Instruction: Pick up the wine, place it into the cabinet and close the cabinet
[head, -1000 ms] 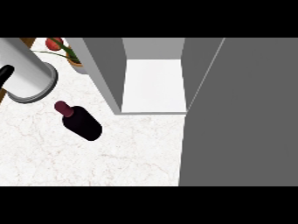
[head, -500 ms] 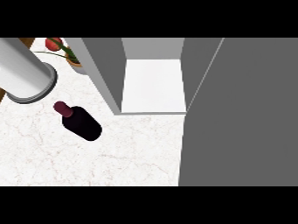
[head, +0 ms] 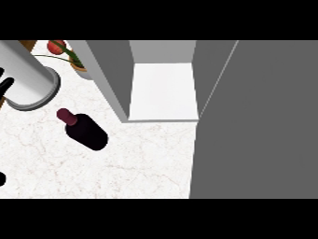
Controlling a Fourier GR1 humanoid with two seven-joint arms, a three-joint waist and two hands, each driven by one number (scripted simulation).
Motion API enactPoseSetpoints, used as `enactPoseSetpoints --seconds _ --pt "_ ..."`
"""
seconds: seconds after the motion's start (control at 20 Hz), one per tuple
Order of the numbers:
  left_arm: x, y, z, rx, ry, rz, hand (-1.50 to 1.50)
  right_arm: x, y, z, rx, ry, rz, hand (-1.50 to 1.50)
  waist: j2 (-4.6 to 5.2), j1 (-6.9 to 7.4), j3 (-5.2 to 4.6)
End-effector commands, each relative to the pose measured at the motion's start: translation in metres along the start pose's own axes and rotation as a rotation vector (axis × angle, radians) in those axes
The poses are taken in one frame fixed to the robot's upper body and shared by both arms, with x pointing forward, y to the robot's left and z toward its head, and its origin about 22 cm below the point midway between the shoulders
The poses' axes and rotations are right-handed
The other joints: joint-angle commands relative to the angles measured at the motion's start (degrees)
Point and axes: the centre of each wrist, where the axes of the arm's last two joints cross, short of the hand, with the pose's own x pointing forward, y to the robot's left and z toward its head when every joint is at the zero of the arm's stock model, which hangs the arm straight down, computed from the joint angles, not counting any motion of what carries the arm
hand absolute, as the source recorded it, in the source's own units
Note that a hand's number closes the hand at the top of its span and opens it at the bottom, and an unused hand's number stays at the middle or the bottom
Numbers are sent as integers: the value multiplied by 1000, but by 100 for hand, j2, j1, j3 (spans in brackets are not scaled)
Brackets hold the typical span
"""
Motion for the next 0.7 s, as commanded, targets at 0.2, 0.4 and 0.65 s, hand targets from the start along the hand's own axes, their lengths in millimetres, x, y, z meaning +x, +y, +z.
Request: enactPoseSetpoints --seconds 0.2,0.4,0.65 --pt "-50 2 1 -23 80 -24 -150 40 3 32 20 -99 -24 -150 -1 17 4" --pt "-68 20 -2 -21 84 -11 -150 51 6 44 30 -83 -23 -150 -8 -26 0" --pt "-88 36 -18 -23 101 -20 -150 43 7 37 13 -93 -32 -150 2 -35 0"
